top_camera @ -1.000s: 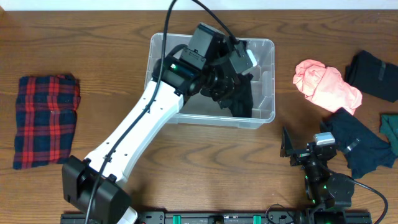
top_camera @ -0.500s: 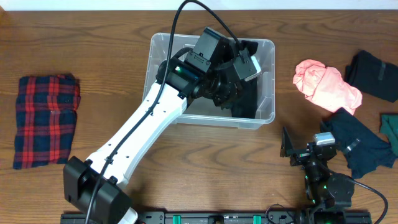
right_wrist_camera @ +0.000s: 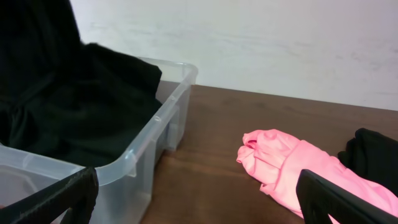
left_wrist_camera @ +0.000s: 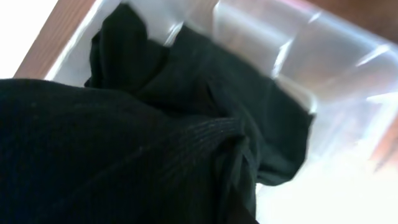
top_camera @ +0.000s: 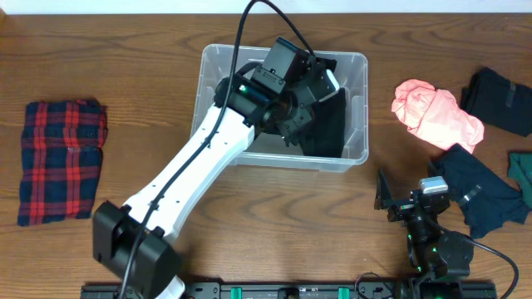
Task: Pack container
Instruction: 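Lower the black garment into the bin and press it flat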
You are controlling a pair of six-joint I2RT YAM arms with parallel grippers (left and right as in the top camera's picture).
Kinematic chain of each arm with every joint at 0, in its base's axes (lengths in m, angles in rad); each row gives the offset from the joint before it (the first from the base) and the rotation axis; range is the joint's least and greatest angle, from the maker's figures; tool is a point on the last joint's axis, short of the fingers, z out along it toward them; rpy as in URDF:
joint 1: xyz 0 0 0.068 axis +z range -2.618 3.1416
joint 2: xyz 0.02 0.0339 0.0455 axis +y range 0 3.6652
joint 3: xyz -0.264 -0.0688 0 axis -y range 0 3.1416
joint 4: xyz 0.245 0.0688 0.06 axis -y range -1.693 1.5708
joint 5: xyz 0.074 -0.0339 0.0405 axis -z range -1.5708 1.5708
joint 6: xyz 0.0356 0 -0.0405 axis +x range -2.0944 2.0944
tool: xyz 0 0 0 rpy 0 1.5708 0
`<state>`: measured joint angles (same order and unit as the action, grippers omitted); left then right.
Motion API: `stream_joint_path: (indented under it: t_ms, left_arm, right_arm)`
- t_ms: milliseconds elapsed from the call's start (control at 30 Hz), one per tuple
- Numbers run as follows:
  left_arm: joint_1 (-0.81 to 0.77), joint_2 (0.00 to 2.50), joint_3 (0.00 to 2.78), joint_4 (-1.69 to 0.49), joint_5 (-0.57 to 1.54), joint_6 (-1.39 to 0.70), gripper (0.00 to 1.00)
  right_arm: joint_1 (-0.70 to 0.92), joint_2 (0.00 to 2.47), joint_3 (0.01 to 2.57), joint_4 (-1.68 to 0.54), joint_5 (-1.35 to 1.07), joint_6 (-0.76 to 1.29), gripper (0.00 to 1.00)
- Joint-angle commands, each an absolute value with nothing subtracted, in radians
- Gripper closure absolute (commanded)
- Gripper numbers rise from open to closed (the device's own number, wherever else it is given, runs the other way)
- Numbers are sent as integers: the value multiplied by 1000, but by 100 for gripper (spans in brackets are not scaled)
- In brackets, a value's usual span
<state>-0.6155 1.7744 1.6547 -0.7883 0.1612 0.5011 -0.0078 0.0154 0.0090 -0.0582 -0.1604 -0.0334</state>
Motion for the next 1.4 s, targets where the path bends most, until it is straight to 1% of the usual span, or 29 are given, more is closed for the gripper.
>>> stream_joint_path:
  t_ms: [0, 300, 367, 433, 467, 500, 567, 633, 867, 1000, 1200, 1367]
  left_arm:
    - [-612, 1839, 1671, -792, 87, 436, 94]
    - [-560, 1914, 1671, -793, 76, 352, 94]
    - [-543, 1914, 1671, -798, 76, 348, 83]
    - [-525, 1914, 1671, -802, 77, 348, 63]
    - [-515, 1913, 1671, -804, 76, 344, 55]
    - [-506, 1913, 1671, -807, 76, 340, 50]
    - [-490, 1913, 1671, -813, 77, 334, 42]
    - [-478, 1911, 1671, -823, 77, 334, 36]
    - [-453, 1876, 1672, -838, 77, 326, 33]
    - [-453, 1828, 1673, -845, 77, 320, 30]
    - [-453, 1750, 1673, -859, 78, 285, 30]
    - [-453, 1758, 1672, -835, 81, 273, 30]
  right_arm:
    - [-1, 11, 6, -60, -159, -39, 1]
    - [-1, 11, 6, -60, -159, -39, 1]
    - [-1, 11, 6, -60, -159, -39, 1]
    - [-1, 11, 6, -60, -159, -39, 1]
    - [-1, 11, 6, -60, -159, -39, 1]
    - [-1, 11, 6, -60, -159, -39, 1]
    - [-1, 11, 6, -60, -159, -39, 1]
    - [-1, 11, 6, -60, -159, -39, 1]
    - [-1, 11, 6, -60, -159, -39, 1]
    - [-1, 11, 6, -60, -159, -39, 1]
    - [-1, 12, 6, -60, -159, -39, 1]
    - [-1, 11, 6, -60, -159, -39, 1]
